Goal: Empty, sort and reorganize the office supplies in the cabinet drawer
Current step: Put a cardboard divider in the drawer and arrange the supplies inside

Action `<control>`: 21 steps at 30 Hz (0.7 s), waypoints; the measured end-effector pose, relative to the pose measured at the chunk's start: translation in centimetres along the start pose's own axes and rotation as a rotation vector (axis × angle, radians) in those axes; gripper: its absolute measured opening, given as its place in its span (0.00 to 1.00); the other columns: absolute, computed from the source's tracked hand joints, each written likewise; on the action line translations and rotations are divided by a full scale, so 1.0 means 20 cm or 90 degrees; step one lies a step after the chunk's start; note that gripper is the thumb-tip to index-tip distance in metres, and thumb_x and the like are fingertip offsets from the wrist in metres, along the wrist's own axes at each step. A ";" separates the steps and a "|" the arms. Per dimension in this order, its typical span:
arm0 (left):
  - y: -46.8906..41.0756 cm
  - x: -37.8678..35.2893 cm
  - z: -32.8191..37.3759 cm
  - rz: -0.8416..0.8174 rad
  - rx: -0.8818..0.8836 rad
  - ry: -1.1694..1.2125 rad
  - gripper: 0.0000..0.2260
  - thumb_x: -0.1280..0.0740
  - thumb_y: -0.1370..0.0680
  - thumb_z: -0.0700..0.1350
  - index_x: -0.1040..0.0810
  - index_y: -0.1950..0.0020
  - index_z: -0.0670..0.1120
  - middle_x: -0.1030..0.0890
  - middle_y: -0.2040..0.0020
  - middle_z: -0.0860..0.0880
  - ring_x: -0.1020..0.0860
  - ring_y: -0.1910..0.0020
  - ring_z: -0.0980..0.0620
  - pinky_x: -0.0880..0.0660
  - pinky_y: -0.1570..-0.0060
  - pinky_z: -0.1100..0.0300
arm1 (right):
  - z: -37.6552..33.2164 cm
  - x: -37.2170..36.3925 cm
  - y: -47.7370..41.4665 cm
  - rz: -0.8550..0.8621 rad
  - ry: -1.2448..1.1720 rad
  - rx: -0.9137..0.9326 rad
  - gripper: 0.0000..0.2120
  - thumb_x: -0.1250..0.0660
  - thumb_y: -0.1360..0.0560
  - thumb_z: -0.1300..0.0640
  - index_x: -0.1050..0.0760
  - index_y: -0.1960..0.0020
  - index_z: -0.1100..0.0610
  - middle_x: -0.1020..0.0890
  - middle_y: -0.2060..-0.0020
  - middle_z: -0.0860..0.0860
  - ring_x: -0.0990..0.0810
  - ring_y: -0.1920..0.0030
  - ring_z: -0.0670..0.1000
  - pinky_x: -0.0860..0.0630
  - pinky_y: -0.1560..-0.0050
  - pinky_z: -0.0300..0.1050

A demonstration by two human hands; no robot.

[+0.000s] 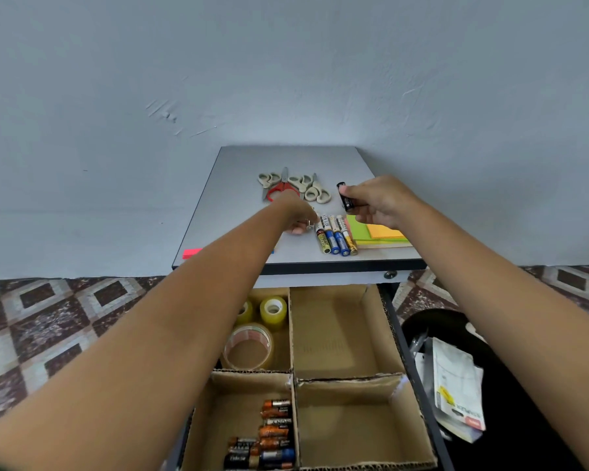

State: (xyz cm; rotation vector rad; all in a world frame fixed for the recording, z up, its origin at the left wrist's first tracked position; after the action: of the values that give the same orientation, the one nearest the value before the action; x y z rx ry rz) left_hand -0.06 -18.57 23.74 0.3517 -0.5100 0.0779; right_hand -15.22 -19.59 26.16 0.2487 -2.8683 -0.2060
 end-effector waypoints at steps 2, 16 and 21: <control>-0.02 -0.03 0.01 0.013 0.000 -0.007 0.12 0.30 0.26 0.35 0.33 0.60 0.41 0.25 0.63 0.45 0.27 0.68 0.53 0.26 0.72 0.63 | 0.00 0.03 0.02 -0.002 0.003 0.002 0.08 0.32 0.25 0.57 0.30 0.59 0.57 0.22 0.63 0.53 0.23 0.66 0.48 0.30 0.72 0.38; -0.04 -0.08 0.05 -0.010 0.025 -0.112 0.14 0.32 0.23 0.42 0.28 0.41 0.38 0.27 0.60 0.45 0.26 0.56 0.49 0.26 0.40 0.55 | 0.05 0.02 0.05 0.005 0.080 0.001 0.07 0.29 0.27 0.59 0.25 0.55 0.61 0.23 0.63 0.55 0.24 0.63 0.50 0.26 0.66 0.41; -0.02 -0.05 0.02 0.003 0.052 -0.039 0.12 0.35 0.22 0.39 0.29 0.40 0.39 0.28 0.59 0.45 0.28 0.63 0.51 0.25 0.45 0.59 | 0.08 -0.01 0.05 -0.008 0.147 -0.009 0.08 0.28 0.28 0.59 0.26 0.56 0.60 0.23 0.60 0.57 0.23 0.64 0.51 0.25 0.62 0.45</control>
State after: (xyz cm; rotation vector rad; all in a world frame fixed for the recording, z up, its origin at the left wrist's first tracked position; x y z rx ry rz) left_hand -1.01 -19.11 23.46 0.4337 -0.5700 0.0934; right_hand -15.64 -18.44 24.66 0.2693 -2.6363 -0.1875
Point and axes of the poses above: each hand's wrist, its own y-axis away from the middle knuckle, its own x-axis out of the back of the hand, z = x × y, the point moved 5 cm from there along -y, towards the middle knuckle
